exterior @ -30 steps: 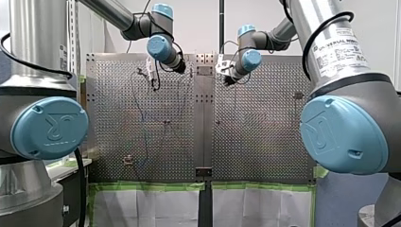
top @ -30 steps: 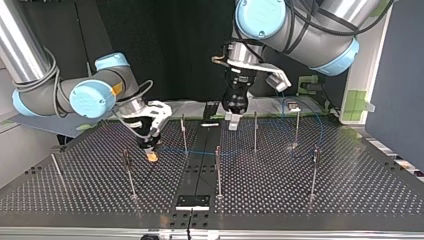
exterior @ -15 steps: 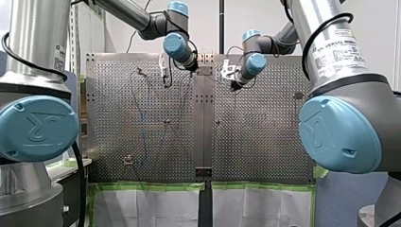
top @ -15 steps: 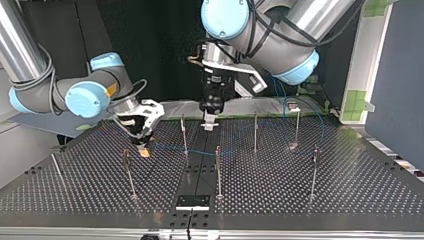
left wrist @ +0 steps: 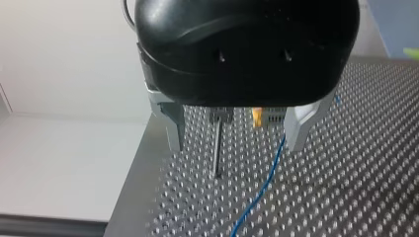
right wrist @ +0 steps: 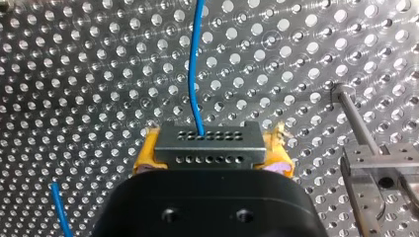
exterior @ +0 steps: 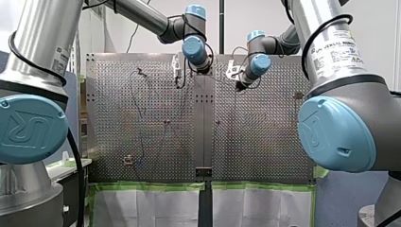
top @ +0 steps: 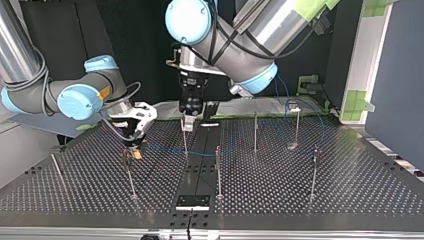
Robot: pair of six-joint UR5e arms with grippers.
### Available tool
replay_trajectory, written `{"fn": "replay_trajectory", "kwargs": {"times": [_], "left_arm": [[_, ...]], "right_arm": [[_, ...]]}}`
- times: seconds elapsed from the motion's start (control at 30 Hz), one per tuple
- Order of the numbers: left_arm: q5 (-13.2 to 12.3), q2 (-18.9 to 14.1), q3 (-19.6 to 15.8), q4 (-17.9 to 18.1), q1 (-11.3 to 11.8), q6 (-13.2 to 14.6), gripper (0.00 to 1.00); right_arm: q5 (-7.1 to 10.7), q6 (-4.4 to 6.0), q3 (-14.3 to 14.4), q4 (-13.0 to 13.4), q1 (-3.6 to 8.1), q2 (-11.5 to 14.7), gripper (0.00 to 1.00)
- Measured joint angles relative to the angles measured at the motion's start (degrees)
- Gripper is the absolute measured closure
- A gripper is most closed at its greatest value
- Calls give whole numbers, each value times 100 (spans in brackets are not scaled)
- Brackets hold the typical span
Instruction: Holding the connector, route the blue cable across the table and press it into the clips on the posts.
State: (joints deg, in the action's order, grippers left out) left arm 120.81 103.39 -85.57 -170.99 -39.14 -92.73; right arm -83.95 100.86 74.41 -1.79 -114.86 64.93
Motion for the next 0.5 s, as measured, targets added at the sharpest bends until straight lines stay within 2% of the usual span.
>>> {"fn": "replay_trajectory", "kwargs": {"times": [0.2,0.5], "left_arm": [[229,279,280,59,78,104,0],[397,742,742,13,132,225,0]], "right_arm": [[-6,-10,0,9,18,0,100],[-9,-12,0,17,20,-1,100]]}}
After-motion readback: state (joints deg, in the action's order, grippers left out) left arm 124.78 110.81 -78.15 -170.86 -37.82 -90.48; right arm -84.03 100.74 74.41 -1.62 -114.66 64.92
